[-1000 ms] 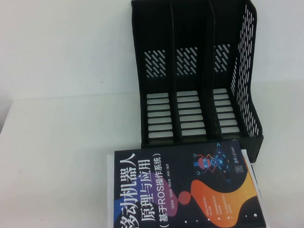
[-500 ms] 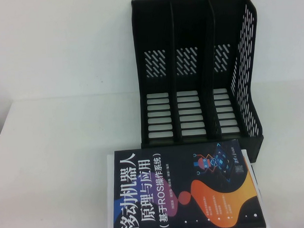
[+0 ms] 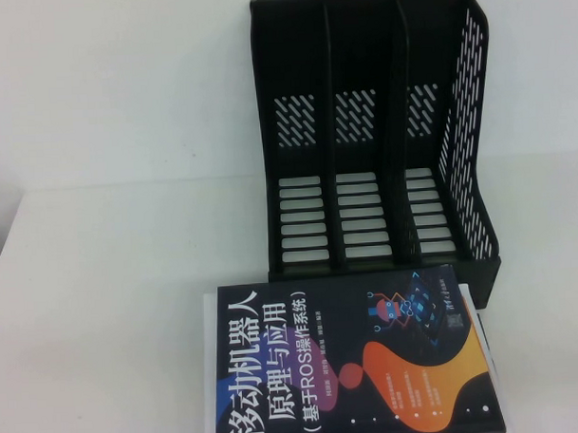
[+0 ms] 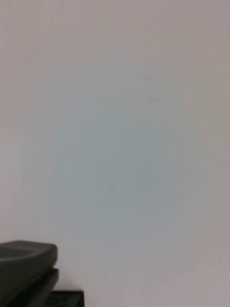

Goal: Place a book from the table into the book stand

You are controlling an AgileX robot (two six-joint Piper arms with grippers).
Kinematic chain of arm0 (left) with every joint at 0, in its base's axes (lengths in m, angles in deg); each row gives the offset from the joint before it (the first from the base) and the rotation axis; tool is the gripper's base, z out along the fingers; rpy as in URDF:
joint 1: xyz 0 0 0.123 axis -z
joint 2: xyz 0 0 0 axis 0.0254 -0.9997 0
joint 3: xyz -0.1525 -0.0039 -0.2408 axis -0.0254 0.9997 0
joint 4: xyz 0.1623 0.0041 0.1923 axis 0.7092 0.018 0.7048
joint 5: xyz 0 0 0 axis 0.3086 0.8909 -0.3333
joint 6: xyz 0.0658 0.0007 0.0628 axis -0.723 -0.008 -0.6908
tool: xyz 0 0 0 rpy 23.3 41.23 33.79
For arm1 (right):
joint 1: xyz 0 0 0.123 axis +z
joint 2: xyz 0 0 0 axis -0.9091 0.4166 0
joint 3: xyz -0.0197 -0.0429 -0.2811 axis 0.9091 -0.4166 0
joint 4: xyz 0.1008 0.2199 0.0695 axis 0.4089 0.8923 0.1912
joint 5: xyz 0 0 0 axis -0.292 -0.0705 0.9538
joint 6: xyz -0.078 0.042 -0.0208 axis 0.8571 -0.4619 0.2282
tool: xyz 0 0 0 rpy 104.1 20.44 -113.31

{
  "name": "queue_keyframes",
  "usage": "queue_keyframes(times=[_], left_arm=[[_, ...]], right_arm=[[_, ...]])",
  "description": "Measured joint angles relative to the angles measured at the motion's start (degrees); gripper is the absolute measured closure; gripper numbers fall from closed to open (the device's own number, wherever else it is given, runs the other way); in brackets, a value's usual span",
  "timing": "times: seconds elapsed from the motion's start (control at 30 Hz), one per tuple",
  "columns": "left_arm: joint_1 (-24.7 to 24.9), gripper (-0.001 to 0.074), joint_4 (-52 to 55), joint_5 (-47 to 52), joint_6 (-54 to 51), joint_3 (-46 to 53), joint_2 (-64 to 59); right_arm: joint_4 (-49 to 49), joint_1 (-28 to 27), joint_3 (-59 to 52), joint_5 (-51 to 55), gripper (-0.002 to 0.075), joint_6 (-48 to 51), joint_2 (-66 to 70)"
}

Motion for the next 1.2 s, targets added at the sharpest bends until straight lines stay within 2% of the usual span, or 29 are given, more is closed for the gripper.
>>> queue_keyframes(times=[0.1, 0.23, 0.37, 0.53, 0.63, 0.73, 0.93, 1.07, 1.2], left_arm=[[0.0, 0.0737, -0.7, 1.1, 2.0, 0.2, 0.0], [0.0, 0.0737, -4.0, 2.4, 6.3, 2.3, 0.0], [0.0, 0.0737, -12.1, 8.1, 10.7, 2.7, 0.0], [0.0, 0.0737, -24.1, 19.5, 10.6, 1.4, -4.1], [0.0, 0.0737, -29.6, 27.1, 3.8, -0.9, -8.7], [0.0, 0.0737, -35.4, 33.7, -4.8, -4.1, -14.1], [0.0, 0.0737, -47.7, 38.0, -17.2, -8.2, -25.3], [0.0, 0.0737, -59.2, 38.0, -25.2, -8.3, -32.6], [0.0, 0.0737, -69.1, 36.9, -33.4, -8.3, -39.1]], right_arm=[[0.0, 0.0, 0.0, -5.6, 0.0729, -4.3, 0.0], [1.0, 0.0, 0.0, -7.7, 0.0729, -8.7, 0.0], [2.0, 0.0, 0.0, -8.1, 0.0729, -9.7, 0.0], [2.2, 0.0, 0.4, -9.3, 0.0729, -9.7, 0.0], [0.8, 0.0, 5.5, 0.9, 0.0729, -9.7, 0.0], [-0.4, 0.0, 13.6, 16.4, 0.0729, -9.6, 0.3], [1.1, 0.0, 29.9, 43.4, 0.0729, -8.0, 11.2], [8.8, 0.0, 36.8, 51.7, 0.0729, 0.9, 20.5], [17.4, 0.0, 38.2, 52.0, 0.0729, 10.6, 26.7]])
